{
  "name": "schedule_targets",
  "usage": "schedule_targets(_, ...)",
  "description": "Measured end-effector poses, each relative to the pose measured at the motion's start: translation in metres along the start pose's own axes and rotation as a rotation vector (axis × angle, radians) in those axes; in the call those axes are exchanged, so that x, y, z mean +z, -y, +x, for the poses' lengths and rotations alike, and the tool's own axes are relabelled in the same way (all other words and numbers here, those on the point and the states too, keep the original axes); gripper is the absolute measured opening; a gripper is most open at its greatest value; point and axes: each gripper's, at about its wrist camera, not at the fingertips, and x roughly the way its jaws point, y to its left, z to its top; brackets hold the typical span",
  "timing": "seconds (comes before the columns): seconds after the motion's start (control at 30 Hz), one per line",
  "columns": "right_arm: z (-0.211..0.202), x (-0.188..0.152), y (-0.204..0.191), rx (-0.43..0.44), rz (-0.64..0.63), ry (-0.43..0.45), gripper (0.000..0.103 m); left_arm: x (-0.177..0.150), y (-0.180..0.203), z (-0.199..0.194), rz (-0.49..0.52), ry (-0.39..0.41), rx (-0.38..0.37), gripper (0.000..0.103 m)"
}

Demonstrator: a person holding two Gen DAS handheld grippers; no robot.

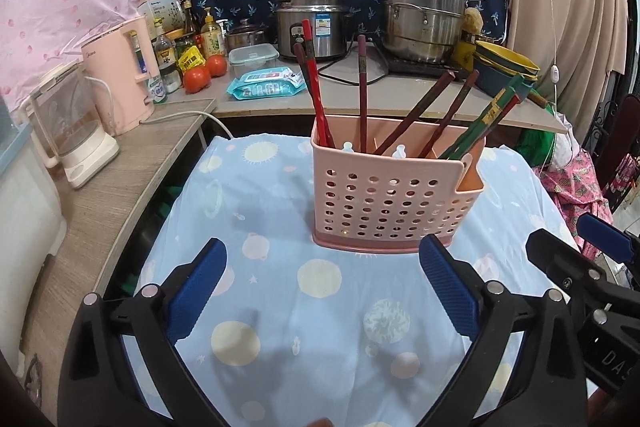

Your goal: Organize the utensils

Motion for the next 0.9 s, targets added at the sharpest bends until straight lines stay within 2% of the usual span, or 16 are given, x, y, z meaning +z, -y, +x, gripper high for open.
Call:
schedule_targets(0.37,-0.007,-0.012,-0.001,-0.031,-0.012,0.002,0.069,-0.011,-0.002,-0.003,0.016,-0.017,-0.007,0.093)
schedule_targets(0.9,-0.006,-0.026,-0.006,-0.052,-0.035,-0.018,0.069,-0.022,-0.009,0.000,-0.011,-0.047,0.027,0.093)
